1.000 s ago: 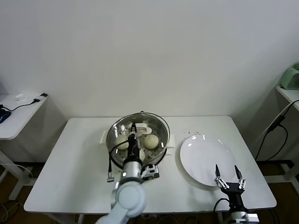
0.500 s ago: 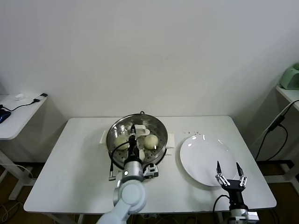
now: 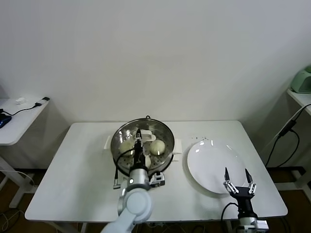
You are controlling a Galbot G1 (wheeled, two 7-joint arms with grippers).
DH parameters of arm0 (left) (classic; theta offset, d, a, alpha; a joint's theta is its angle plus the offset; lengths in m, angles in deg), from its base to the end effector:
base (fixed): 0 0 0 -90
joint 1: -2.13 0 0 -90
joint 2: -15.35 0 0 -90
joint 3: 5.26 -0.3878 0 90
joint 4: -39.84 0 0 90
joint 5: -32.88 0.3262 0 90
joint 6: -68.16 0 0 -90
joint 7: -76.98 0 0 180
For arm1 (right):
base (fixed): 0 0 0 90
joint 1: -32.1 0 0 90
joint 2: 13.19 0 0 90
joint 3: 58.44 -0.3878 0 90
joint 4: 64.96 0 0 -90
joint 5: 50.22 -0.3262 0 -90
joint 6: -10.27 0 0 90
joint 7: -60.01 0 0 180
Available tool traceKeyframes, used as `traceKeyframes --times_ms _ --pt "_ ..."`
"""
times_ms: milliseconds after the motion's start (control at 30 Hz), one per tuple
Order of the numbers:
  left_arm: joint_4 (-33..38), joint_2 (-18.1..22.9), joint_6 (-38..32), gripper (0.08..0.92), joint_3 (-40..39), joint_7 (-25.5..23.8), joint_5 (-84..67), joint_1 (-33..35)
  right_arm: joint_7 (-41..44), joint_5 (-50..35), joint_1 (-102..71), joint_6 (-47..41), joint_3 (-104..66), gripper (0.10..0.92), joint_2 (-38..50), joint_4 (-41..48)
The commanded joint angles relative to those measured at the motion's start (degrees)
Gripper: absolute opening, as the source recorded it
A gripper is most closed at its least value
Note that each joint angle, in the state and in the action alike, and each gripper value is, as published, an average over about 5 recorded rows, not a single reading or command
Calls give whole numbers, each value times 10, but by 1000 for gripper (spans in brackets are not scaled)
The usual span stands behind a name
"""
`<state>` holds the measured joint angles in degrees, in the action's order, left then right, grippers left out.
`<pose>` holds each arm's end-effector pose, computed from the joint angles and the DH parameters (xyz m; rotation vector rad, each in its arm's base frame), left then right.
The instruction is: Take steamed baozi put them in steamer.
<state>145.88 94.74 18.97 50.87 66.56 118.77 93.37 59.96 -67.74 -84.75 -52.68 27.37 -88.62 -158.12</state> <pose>0.2532 -0.1169 -0.3303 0.0806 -2.2214 -2.1145 0.1309 -0.1161 -0.4607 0.1109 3.0628 0.0294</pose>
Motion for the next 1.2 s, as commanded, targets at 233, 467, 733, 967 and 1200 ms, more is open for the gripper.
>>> traceKeyframes --times_ms 233,467,733,967,1200 --pt "156 -33 -87 543 27 61 -170 74 -10 -1 1 -19 10 823 -3 -6" --pt "205 -16 -279 742 165 216 -521 180 -22 -1 -6 -23 12 823 0 -16" --pt "167 -53 -448 822 436 189 -994 263 -31 52 -10 -49 12 823 5 -37" --pt "57 -106 -519 823 487 120 -1099 283 -34 56 -5 -50 13 823 7 -36" --pt "-48 -100 -540 823 470 98 -1071 276 -34 59 0 -70 15 823 10 -28"
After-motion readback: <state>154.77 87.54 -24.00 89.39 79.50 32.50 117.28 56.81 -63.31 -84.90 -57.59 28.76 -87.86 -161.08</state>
